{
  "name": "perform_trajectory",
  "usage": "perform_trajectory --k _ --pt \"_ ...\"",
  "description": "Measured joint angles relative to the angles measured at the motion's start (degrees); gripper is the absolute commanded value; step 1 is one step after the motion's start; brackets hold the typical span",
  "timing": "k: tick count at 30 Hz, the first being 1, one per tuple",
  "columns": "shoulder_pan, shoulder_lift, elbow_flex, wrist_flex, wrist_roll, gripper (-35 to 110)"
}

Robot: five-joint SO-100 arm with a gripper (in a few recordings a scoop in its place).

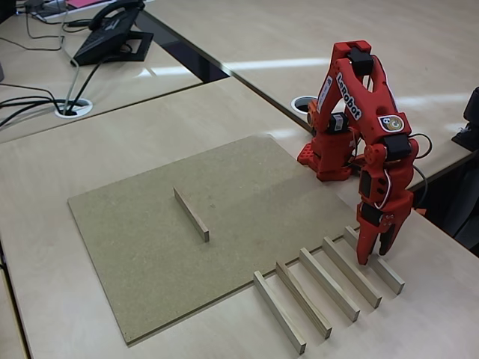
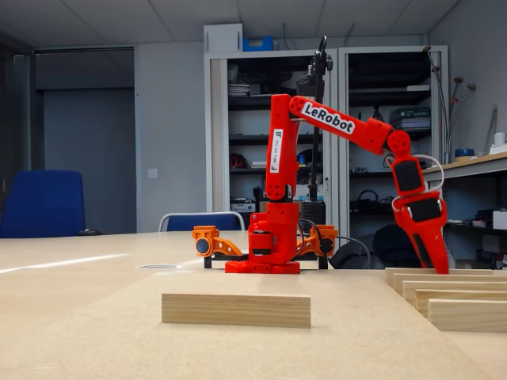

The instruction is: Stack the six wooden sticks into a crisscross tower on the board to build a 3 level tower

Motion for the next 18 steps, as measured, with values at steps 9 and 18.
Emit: perform_trajectory --k 9,18 --pt "0.44 -1.49 0.09 -2.02 0.0 0" --pt "1.49 -1.49 -4.39 4.75 1.93 0"
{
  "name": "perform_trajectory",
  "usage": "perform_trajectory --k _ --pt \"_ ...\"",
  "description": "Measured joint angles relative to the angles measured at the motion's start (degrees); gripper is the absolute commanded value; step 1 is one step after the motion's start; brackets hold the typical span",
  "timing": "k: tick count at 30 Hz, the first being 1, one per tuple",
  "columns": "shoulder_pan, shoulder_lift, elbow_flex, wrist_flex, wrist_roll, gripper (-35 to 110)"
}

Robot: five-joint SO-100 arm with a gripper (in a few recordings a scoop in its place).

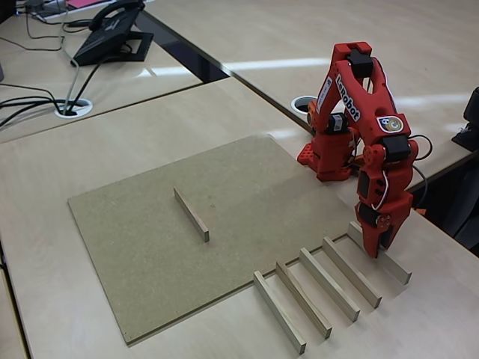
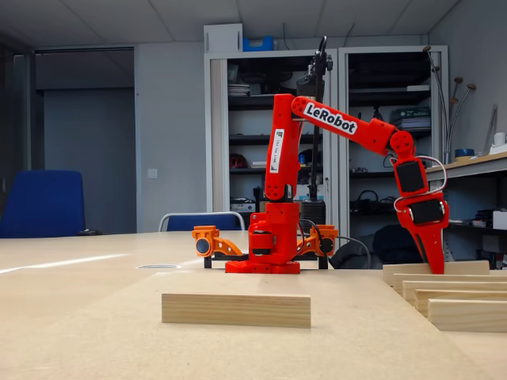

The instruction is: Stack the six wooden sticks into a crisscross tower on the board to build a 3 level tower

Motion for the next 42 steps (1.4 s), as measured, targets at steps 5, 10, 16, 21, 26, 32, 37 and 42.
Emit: perform_trajectory --k 5,10,16,21,26,32,37,42 --pt "1.41 1.41 -5.45 7.91 0.0 0" --pt "4.39 4.48 -9.67 15.47 -2.02 0" --pt "11.43 9.93 -10.46 20.04 -9.32 0" --pt "20.92 14.15 -8.79 19.95 -22.15 0" --pt "30.85 17.23 -5.8 19.51 -34.63 0" --pt "42.28 19.69 0.0 20.57 -43.42 0" --pt "50.45 20.3 3.16 21.53 -50.01 0" --pt "57.92 18.46 5.19 21.36 -56.87 0"
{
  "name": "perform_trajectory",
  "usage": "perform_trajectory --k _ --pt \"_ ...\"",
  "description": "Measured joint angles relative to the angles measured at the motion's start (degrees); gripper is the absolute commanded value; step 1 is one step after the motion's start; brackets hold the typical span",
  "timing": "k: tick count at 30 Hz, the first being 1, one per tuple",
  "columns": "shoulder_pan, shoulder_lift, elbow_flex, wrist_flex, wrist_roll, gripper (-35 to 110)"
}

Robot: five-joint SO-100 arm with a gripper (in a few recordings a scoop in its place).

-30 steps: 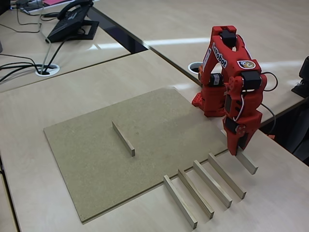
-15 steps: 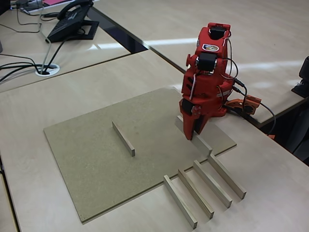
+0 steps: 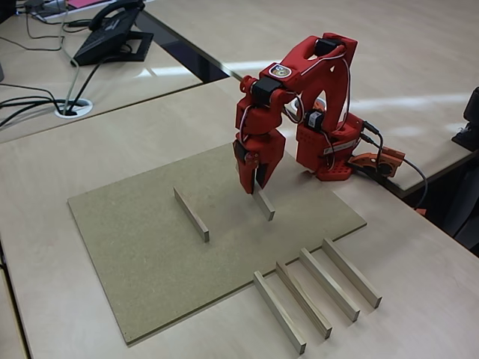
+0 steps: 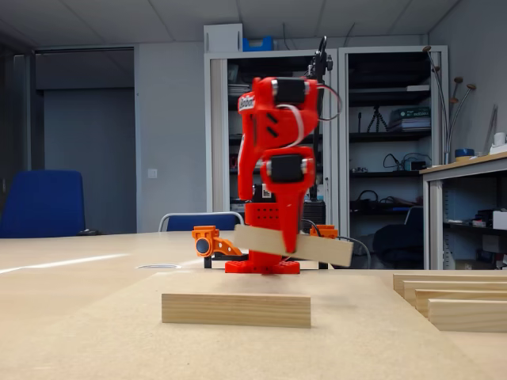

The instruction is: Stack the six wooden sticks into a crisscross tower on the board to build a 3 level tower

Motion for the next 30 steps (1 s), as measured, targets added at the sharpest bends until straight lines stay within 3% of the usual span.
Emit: perform_trajectory --k 13,30 --pt "9.67 -11.87 -1.76 -5.54 -11.87 0" --pt "11.51 -16.35 -4.13 -7.03 -13.01 2"
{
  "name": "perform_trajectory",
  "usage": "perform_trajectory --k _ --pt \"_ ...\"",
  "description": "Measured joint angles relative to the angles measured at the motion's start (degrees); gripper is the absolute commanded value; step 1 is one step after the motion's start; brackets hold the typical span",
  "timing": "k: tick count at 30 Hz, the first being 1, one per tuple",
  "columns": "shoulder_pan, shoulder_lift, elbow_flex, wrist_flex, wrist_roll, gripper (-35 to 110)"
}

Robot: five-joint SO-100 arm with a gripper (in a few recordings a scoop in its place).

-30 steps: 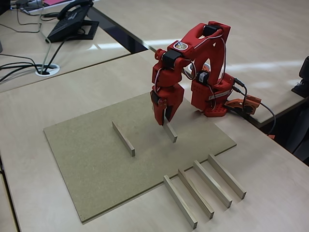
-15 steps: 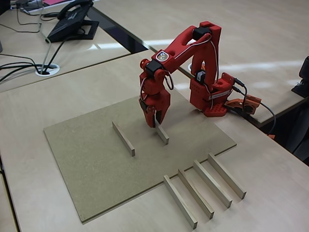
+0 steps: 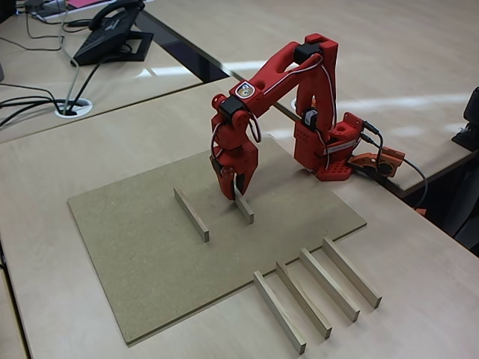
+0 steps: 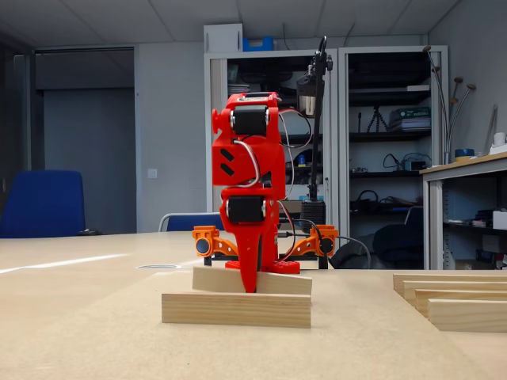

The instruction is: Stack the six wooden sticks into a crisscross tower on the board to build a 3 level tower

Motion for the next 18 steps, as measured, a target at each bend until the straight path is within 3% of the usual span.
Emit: perform_trajectory --k 18 --pt "0.18 -0.09 1.14 -0.97 1.76 12"
